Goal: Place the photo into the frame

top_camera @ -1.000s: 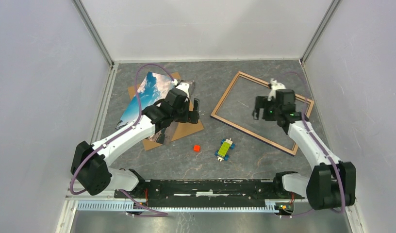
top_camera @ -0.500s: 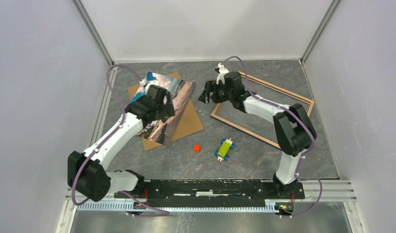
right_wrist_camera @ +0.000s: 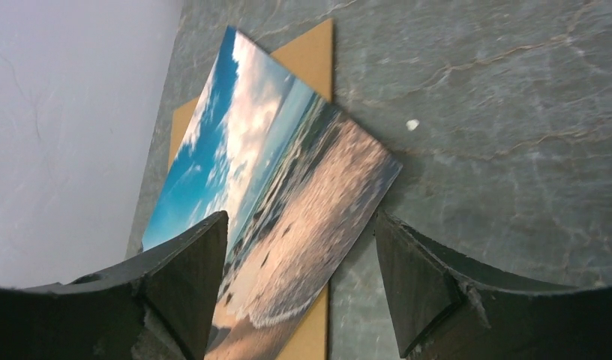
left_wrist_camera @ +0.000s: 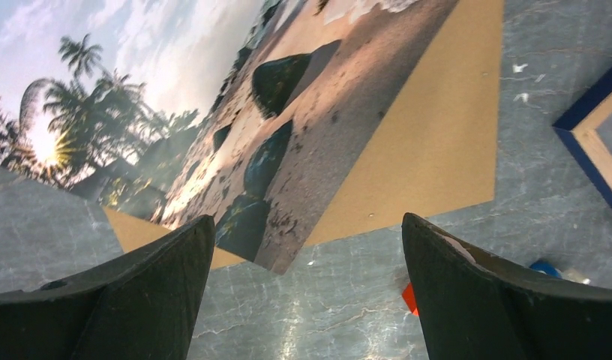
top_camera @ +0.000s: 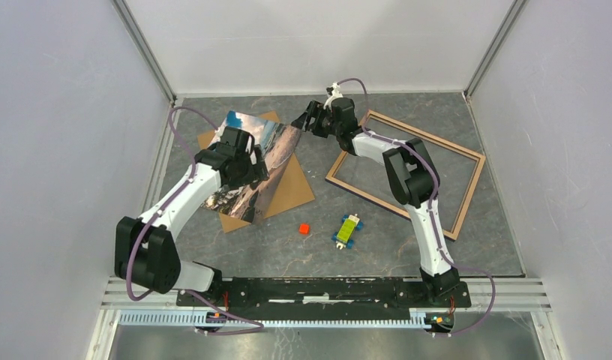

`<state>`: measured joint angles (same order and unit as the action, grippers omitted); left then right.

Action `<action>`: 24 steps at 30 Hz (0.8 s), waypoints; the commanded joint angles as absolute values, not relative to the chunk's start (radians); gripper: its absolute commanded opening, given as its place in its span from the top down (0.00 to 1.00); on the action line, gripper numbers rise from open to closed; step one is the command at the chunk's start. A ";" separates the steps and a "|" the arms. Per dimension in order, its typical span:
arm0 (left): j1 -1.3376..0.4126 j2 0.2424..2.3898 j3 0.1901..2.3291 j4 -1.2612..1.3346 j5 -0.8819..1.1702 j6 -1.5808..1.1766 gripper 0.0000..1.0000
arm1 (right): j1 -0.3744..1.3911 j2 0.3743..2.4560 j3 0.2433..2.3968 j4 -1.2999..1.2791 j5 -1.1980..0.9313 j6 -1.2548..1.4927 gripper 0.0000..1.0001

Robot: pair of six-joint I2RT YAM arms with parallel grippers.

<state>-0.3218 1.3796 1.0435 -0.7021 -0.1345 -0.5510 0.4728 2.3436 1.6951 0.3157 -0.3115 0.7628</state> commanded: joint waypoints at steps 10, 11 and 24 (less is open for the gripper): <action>-0.354 1.396 1.181 -0.596 0.040 -0.356 0.00 | 0.458 2.558 1.907 0.362 -0.334 0.847 0.42; -0.360 1.397 1.183 -0.591 0.040 -0.349 0.00 | 0.462 2.564 1.911 0.362 -0.335 0.846 0.44; -0.406 1.392 1.152 -0.498 0.040 -0.296 0.00 | 0.500 2.655 2.003 0.442 -0.319 0.911 0.71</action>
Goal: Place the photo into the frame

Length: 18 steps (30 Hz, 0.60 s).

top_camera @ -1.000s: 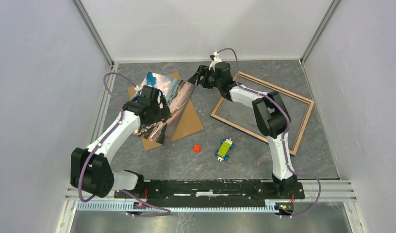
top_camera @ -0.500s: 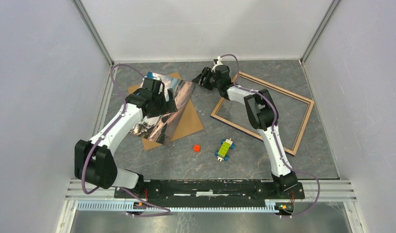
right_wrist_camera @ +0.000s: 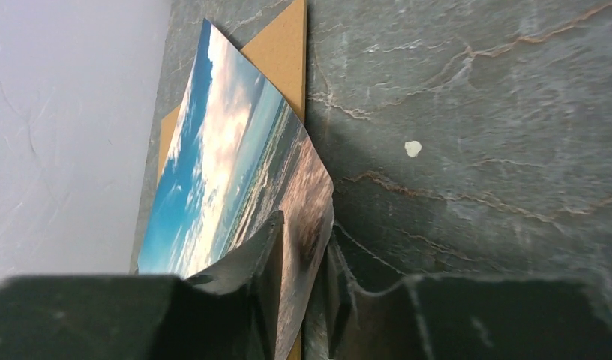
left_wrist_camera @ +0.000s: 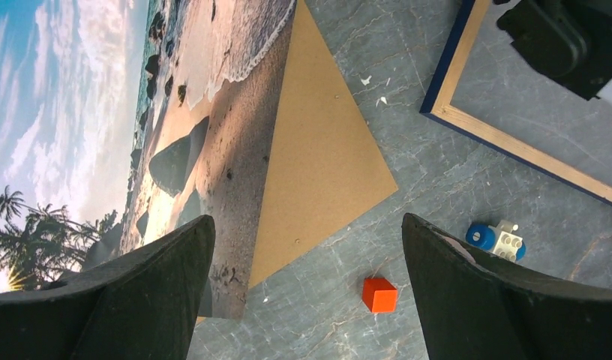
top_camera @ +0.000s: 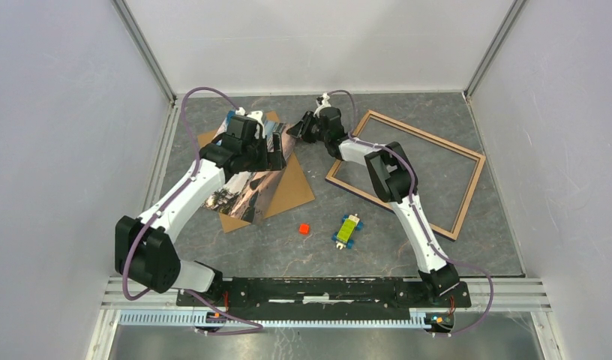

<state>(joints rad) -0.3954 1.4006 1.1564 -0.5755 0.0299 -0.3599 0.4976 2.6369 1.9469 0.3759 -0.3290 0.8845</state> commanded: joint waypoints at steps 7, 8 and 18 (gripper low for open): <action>-0.412 1.349 1.104 -0.465 0.041 -0.321 0.00 | 0.498 2.622 2.009 0.496 -0.346 0.953 0.90; -0.411 1.330 1.090 -0.449 0.034 -0.329 0.00 | 0.495 2.606 1.998 0.506 -0.361 0.968 0.94; -0.409 1.226 1.053 -0.411 0.058 -0.357 0.00 | 0.432 2.206 1.554 0.706 -0.455 1.103 1.00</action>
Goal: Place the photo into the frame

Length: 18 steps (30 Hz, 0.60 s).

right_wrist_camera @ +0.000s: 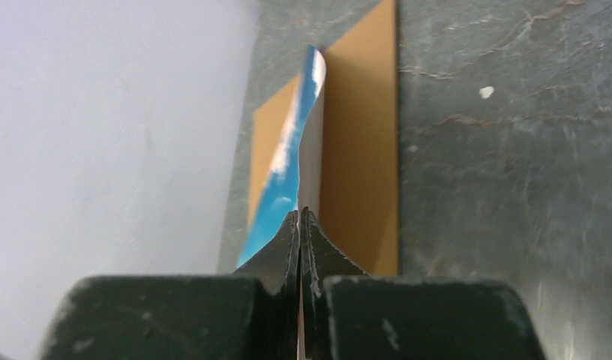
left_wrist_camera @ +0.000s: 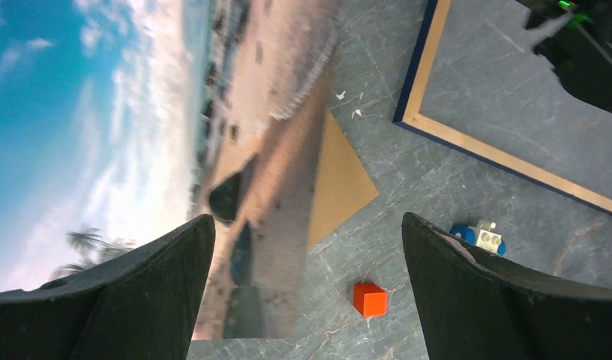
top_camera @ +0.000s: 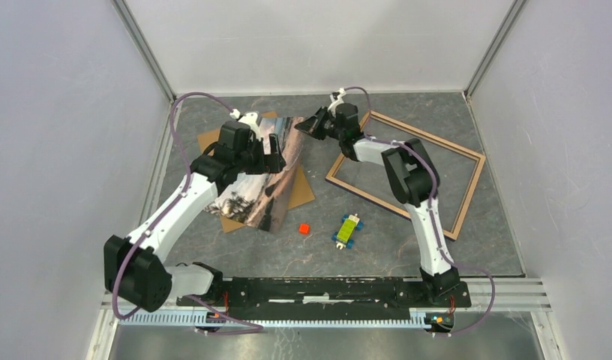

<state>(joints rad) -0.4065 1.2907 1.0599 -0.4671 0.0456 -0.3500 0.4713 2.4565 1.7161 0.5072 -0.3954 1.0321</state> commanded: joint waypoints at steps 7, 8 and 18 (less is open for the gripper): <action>-0.406 1.163 1.028 -0.399 0.066 -0.367 0.00 | 0.329 1.801 1.190 0.805 -0.480 1.164 1.00; -0.406 1.159 1.028 -0.399 0.073 -0.370 0.00 | 0.308 1.737 1.153 0.800 -0.477 1.160 1.00; -0.407 1.128 1.012 -0.379 0.149 -0.400 0.00 | -0.129 1.136 0.966 0.288 -0.457 0.947 1.00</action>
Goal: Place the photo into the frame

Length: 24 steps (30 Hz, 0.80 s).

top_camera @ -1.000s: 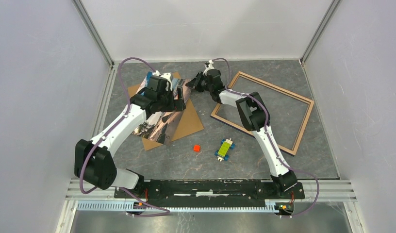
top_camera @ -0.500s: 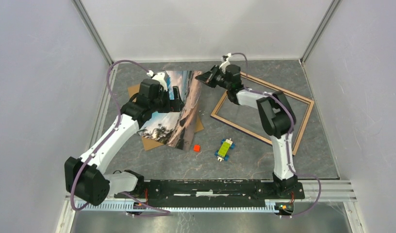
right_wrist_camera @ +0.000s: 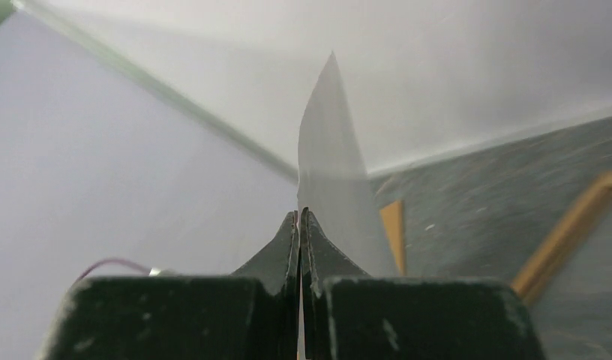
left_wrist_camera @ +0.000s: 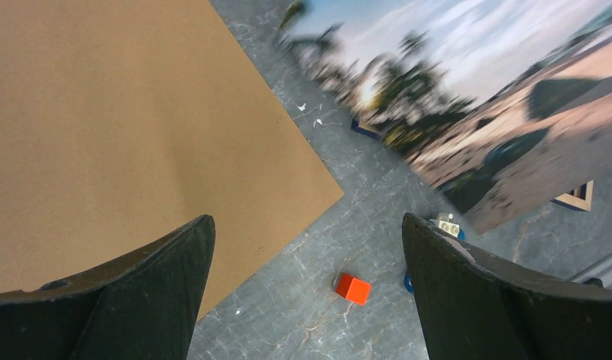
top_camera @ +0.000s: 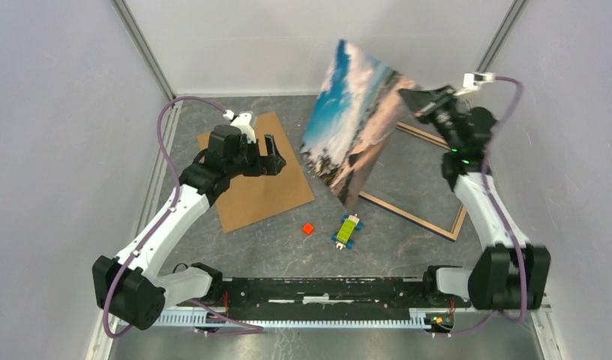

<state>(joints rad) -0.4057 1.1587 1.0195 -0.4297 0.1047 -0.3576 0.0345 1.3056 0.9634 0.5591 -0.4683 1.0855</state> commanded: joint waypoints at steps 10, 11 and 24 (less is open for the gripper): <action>-0.431 1.128 1.020 -0.387 0.179 -0.412 0.00 | -0.380 1.111 1.636 -0.542 -0.196 0.363 1.00; -0.434 1.129 1.020 -0.386 0.184 -0.414 0.00 | -0.380 1.135 1.717 -0.573 -0.187 0.332 1.00; -0.436 1.146 1.037 -0.420 0.136 -0.394 0.00 | 0.271 1.307 1.602 -0.716 0.549 0.125 1.00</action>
<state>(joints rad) -0.4343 1.1465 1.0142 -0.4213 0.1600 -0.3809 0.1001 1.2552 1.7962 -0.6487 0.1932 0.1925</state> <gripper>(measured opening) 0.996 0.006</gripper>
